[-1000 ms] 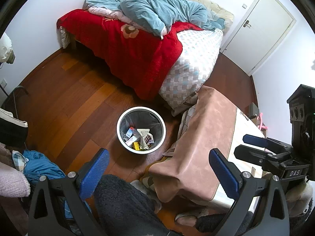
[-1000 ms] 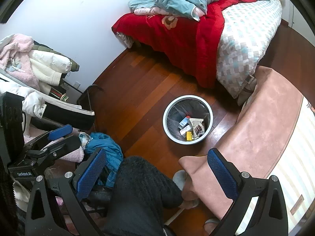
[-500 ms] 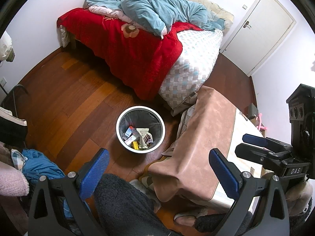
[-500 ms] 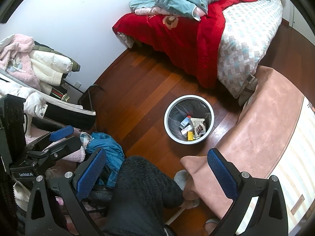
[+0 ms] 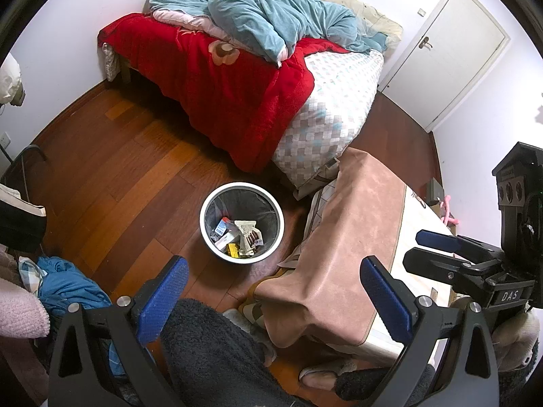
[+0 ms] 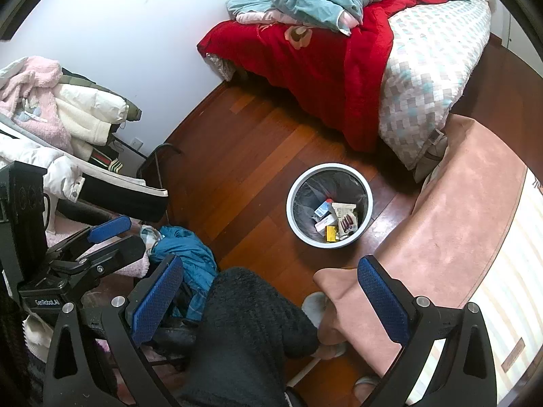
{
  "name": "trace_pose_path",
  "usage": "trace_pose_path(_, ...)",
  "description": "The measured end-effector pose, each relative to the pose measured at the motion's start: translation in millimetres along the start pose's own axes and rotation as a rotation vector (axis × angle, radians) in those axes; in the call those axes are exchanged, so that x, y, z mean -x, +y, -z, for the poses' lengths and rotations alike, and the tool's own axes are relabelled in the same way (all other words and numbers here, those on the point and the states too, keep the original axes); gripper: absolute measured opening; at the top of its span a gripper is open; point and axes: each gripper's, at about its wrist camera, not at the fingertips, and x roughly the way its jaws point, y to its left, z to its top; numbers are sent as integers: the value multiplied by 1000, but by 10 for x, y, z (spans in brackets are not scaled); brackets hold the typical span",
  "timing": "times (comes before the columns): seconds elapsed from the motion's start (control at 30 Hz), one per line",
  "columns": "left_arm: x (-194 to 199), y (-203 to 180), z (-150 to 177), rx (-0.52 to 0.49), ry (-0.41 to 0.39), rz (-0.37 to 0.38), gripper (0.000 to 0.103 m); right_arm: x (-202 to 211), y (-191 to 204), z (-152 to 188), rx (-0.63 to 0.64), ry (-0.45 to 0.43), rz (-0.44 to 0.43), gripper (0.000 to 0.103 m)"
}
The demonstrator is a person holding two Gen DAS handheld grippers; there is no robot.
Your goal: Collect trash
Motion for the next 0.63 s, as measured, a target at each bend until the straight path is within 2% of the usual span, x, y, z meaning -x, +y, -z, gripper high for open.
trace_pose_path(0.63, 64, -52, 78, 17, -25, 2, 103, 2, 22, -22, 4, 3, -8, 103)
